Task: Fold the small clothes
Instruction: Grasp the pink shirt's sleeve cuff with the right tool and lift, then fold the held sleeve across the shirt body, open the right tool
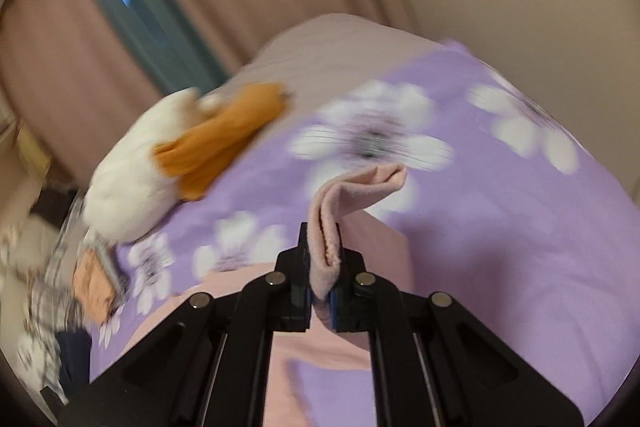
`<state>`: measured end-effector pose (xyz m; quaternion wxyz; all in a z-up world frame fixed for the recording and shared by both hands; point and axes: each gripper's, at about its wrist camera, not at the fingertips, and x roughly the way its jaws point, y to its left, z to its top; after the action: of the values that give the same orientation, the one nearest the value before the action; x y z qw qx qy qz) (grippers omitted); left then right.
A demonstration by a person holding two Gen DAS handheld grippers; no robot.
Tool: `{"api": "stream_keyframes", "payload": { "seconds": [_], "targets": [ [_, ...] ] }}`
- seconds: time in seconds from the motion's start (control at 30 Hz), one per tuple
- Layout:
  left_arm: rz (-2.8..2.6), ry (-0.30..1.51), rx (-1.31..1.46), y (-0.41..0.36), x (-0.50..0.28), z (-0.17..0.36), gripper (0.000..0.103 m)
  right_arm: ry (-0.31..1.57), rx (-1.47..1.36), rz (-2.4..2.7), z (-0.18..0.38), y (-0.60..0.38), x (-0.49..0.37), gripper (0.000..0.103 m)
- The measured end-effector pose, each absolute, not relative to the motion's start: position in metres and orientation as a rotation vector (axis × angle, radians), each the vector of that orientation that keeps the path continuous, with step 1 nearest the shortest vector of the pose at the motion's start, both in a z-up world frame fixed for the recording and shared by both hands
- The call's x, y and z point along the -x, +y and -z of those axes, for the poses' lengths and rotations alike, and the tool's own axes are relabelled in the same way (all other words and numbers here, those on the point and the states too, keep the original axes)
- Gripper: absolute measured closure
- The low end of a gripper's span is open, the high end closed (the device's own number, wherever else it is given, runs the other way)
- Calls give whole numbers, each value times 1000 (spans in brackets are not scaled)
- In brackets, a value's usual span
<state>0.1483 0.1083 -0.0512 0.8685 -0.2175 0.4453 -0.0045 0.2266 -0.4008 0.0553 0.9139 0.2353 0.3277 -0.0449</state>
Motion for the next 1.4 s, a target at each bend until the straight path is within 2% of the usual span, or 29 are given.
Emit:
{"api": "stream_keyframes", "payload": {
  "seconds": [0.13,0.27,0.63,0.67,0.73,0.77,0.8,0.93,1.0,1.13,1.17,1.2,1.27,1.3,1.37,1.4],
  "targets": [
    [-17,919,461,135,-141,50,1,681,-344,-17,-78,-306,-277,96],
    [-46,918,493,162,-139,54,1,722,-210,-114,-64,-220,-306,96],
    [-127,943,546,208,-139,76,1,913,272,-252,72,-26,-316,95],
    [-125,947,546,208,-140,78,1,950,323,-264,89,-18,-314,92],
    [-119,952,543,207,-141,79,1,1007,361,-296,107,-10,-311,72],
    [-111,952,544,205,-143,80,1,1020,358,-331,111,-8,-308,56],
    [-103,951,547,205,-143,80,1,1017,341,-368,110,-7,-303,52],
    [-48,940,552,193,-153,73,1,984,86,-575,76,-49,-288,49],
    [4,931,555,181,-163,68,1,948,-28,-576,62,-84,-285,41],
    [127,902,557,152,-188,60,1,896,-185,-450,53,-175,-285,42],
    [167,895,566,143,-197,59,1,899,-193,-411,57,-189,-285,45],
    [205,894,576,134,-205,59,1,913,-206,-366,64,-207,-286,55],
    [265,889,590,117,-220,60,1,952,-257,-300,80,-241,-290,68],
    [294,886,597,111,-225,61,1,956,-274,-285,84,-250,-289,69],
    [364,876,621,94,-246,68,12,956,-314,-252,95,-273,-288,74],
    [393,882,635,88,-254,72,24,954,-334,-249,98,-280,-287,74]
  ]
}}
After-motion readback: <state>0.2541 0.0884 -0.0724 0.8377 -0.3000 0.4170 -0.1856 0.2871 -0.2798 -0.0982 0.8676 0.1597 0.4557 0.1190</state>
